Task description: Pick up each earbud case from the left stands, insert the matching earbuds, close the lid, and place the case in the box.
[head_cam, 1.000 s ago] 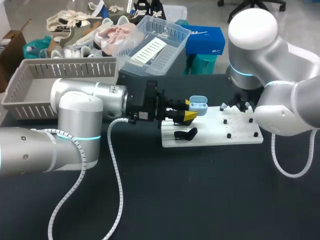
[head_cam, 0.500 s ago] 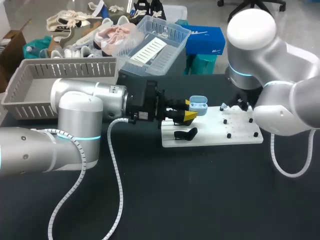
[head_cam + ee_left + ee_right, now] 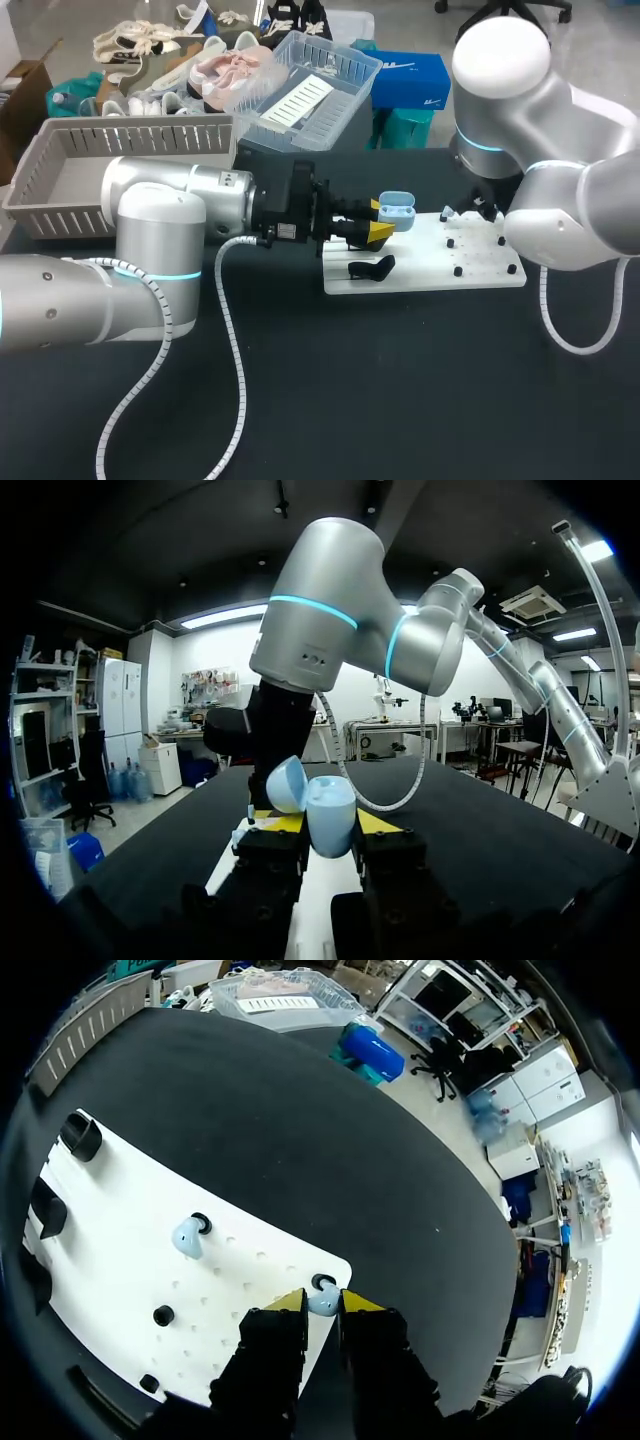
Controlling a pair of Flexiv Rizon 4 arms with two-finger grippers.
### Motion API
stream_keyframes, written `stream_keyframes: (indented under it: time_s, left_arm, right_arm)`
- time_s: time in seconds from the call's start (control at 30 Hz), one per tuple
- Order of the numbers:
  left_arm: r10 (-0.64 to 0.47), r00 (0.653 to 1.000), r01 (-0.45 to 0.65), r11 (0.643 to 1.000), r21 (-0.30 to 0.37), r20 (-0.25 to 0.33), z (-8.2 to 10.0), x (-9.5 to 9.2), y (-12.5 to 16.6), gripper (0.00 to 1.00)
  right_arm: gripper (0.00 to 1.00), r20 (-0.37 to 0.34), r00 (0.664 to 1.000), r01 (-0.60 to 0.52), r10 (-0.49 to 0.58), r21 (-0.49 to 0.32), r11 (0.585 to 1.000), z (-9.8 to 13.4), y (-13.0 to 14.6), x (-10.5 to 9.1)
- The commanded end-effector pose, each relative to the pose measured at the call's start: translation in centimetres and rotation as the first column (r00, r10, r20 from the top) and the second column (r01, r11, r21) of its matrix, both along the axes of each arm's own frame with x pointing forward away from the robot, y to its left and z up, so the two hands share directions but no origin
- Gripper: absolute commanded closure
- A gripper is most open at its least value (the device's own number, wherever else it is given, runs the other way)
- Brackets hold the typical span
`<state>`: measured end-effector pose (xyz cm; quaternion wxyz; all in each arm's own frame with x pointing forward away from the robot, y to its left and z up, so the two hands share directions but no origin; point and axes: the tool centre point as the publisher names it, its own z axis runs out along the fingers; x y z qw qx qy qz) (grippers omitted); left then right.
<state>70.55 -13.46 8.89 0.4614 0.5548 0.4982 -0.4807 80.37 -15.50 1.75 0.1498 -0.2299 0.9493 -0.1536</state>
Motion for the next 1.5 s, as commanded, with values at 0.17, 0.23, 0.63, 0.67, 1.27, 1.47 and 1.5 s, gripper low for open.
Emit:
stream_keyframes:
  time_s: [0.17,0.23,0.63,0.67,1.27,1.47,1.5]
  left_arm:
    - [0.002,1.0,-0.002,1.0,-0.001,0.001,0.0,-0.1,0.0,1.0]
    - [0.002,1.0,-0.002,1.0,-0.001,0.001,0.0,-0.1,0.0,1.0]
    - [0.002,1.0,-0.002,1.0,-0.001,0.001,0.0,-0.1,0.0,1.0]
    - [0.002,1.0,-0.002,1.0,-0.001,0.001,0.0,-0.1,0.0,1.0]
    - [0.002,1.0,-0.002,1.0,-0.001,0.001,0.0,-0.1,0.0,1.0]
    - [0.002,1.0,-0.002,1.0,-0.001,0.001,0.0,-0.1,0.0,1.0]
    - [0.002,1.0,-0.002,1.0,-0.001,0.001,0.0,-0.1,0.0,1.0]
  right_arm:
    - [1.0,0.002,1.0,-0.005,0.005,-0.002,1.0,0.4,-0.1,-0.3]
    - [1.0,0.006,1.0,-0.004,0.004,0.007,1.0,0.8,0.0,-0.4]
    - [1.0,0.068,0.998,-0.006,0.002,0.071,0.997,4.2,0.5,-2.4]
    - [1.0,0.081,0.997,-0.006,-0.001,0.088,0.996,5.0,0.6,-2.8]
    - [1.0,0.215,0.971,-0.181,0.109,0.351,0.919,16.3,4.8,-11.3]
    - [1.0,0.225,0.959,-0.254,0.17,0.426,0.868,18.5,6.9,-13.8]
    - [1.0,0.226,0.958,-0.261,0.177,0.432,0.863,18.6,7.2,-14.0]
